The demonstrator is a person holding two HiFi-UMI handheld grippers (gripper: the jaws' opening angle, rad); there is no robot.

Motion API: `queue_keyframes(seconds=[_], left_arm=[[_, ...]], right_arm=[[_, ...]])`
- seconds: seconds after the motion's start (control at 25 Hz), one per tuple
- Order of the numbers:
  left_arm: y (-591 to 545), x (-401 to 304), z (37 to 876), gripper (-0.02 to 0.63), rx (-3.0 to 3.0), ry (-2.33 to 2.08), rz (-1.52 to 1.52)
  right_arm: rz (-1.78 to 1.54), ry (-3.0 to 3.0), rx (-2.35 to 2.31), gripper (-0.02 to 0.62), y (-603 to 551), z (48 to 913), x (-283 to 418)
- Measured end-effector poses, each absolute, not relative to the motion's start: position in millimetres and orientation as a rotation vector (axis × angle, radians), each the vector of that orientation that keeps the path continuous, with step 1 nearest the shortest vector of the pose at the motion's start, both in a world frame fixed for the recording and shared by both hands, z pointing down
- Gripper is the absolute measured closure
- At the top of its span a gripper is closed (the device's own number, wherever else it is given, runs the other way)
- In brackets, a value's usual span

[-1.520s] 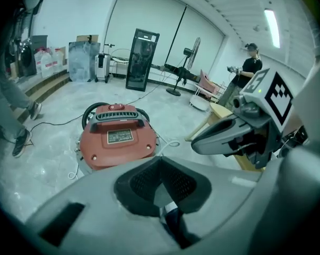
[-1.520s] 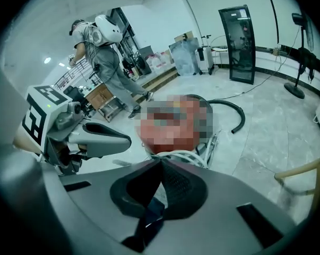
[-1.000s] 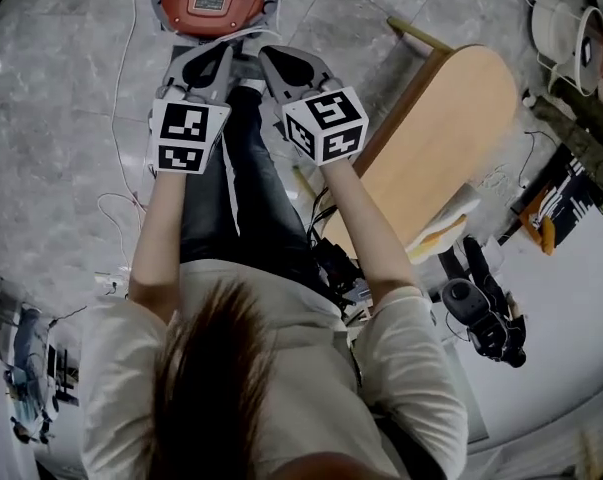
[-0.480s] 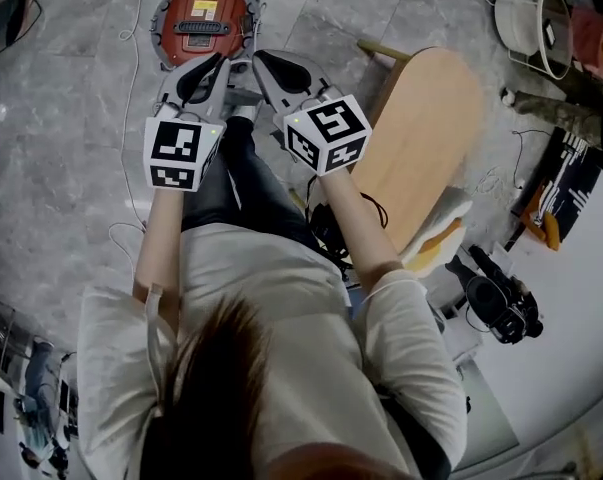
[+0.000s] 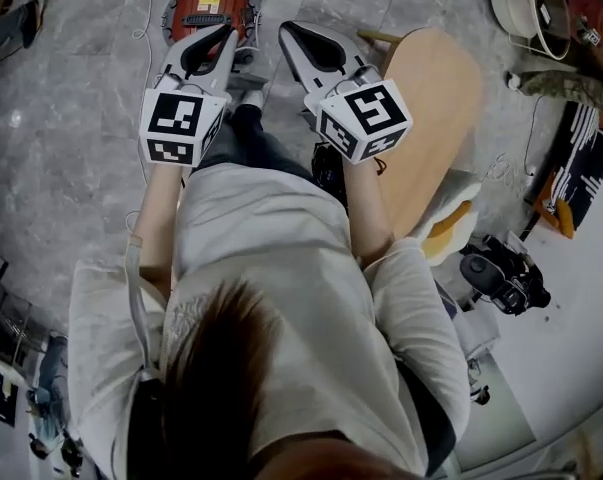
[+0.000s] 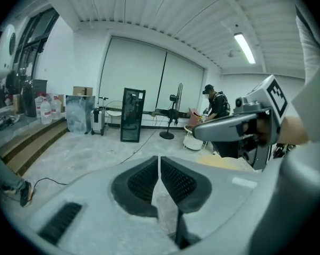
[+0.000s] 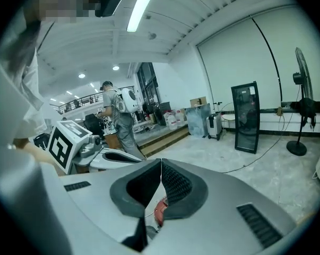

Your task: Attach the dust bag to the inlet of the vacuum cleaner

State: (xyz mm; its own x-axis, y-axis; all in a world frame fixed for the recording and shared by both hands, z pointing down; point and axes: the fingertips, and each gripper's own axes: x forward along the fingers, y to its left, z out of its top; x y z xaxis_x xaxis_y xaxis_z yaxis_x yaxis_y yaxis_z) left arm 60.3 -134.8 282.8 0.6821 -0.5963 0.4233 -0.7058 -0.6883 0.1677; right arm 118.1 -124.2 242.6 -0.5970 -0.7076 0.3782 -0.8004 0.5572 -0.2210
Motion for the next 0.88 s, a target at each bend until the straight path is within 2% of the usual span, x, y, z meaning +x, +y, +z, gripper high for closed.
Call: queue_keyframes(seconds=[0.36, 0.88], left_arm=[[-121.7, 75.3, 222.9, 0.586, 2.645, -1.067, 0.413], [-91.1, 80.5, 185.4, 0.586, 2.732, -1.076, 0.368]], right_arm=[[0.604, -2.573, 1.295, 0.592, -81.4, 213.4, 140.4], [0.465, -2.511, 1.355, 0.592, -58.5, 190.0, 161.2]])
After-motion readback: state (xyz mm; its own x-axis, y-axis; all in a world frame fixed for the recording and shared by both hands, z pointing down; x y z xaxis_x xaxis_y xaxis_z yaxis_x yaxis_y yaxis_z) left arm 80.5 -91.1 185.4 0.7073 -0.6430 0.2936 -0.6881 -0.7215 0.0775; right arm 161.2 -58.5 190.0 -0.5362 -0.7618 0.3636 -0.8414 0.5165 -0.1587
